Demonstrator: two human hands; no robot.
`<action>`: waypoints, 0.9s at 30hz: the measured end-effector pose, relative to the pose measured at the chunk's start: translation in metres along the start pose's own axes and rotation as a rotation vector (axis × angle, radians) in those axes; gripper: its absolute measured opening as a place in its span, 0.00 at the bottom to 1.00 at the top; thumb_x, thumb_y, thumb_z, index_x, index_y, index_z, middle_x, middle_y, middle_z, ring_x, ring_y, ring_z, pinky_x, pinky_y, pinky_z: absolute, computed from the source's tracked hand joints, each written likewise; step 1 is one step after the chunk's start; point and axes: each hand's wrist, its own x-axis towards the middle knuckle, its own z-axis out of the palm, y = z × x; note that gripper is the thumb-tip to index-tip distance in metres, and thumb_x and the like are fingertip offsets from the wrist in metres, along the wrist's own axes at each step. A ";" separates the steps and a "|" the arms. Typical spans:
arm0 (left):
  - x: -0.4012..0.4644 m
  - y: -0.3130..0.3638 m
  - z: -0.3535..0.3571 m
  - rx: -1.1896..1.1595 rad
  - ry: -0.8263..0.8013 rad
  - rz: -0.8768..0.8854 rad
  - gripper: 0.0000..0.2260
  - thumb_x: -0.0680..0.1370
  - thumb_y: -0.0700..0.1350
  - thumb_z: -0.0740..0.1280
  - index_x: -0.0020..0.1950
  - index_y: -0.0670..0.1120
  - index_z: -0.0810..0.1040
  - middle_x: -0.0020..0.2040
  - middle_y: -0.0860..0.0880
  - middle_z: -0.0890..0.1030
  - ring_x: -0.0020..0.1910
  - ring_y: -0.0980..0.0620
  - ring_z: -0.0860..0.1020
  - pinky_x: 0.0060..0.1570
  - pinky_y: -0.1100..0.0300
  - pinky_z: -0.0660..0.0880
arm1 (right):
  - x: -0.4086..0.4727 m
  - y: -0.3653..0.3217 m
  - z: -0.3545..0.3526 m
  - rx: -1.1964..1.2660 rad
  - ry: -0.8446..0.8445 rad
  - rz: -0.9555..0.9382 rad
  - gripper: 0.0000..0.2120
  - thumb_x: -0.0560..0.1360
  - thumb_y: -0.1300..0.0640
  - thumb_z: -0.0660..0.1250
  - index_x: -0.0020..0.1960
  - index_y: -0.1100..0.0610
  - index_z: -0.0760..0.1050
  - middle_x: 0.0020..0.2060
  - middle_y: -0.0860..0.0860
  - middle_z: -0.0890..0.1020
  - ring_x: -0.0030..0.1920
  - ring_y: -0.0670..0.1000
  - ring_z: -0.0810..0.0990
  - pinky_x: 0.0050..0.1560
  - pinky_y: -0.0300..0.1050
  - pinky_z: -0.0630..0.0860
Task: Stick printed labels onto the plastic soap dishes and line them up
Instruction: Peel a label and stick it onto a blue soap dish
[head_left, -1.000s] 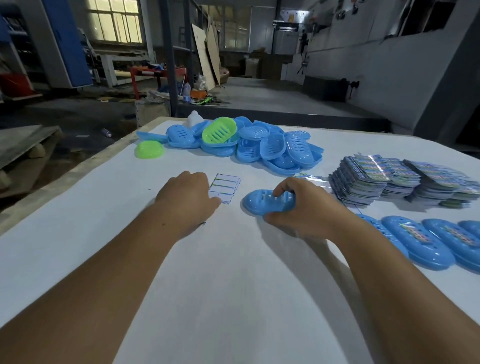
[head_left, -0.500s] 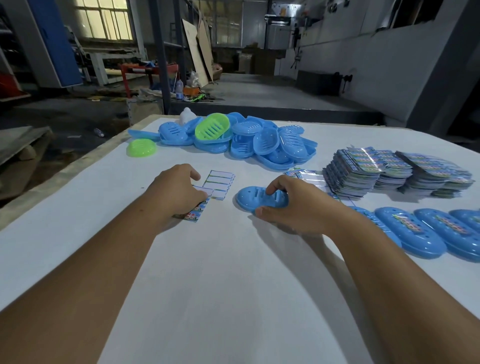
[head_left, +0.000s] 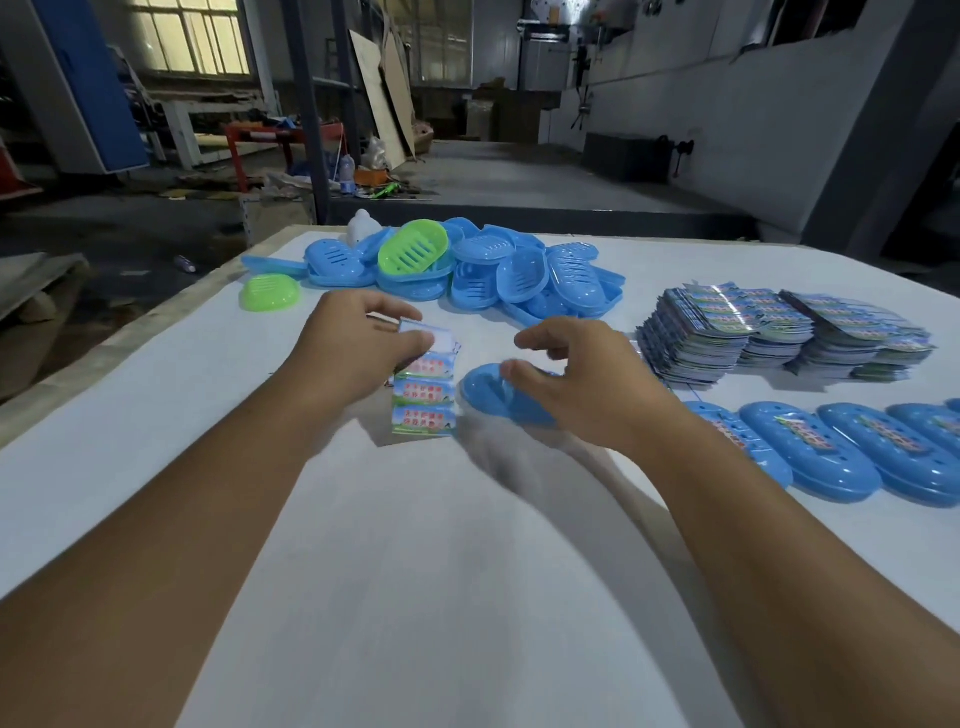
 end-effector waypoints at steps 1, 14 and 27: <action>-0.002 0.004 0.002 -0.037 -0.017 0.024 0.07 0.72 0.45 0.78 0.46 0.52 0.82 0.33 0.59 0.84 0.30 0.63 0.82 0.23 0.72 0.70 | 0.000 -0.004 0.001 0.102 0.012 -0.001 0.18 0.75 0.44 0.72 0.62 0.50 0.80 0.54 0.43 0.84 0.52 0.42 0.81 0.56 0.42 0.77; -0.015 0.017 0.020 -0.213 -0.109 0.005 0.09 0.75 0.43 0.72 0.53 0.53 0.80 0.38 0.50 0.87 0.36 0.56 0.84 0.37 0.59 0.74 | 0.001 -0.011 -0.002 0.558 -0.017 0.111 0.11 0.77 0.60 0.72 0.58 0.53 0.77 0.35 0.46 0.87 0.31 0.39 0.83 0.28 0.30 0.73; -0.020 0.019 0.018 -0.099 -0.127 0.088 0.11 0.74 0.43 0.74 0.52 0.56 0.78 0.36 0.54 0.86 0.34 0.62 0.82 0.29 0.69 0.72 | 0.004 -0.008 -0.001 0.525 -0.009 0.147 0.09 0.77 0.57 0.73 0.55 0.49 0.78 0.37 0.45 0.87 0.36 0.40 0.85 0.29 0.30 0.74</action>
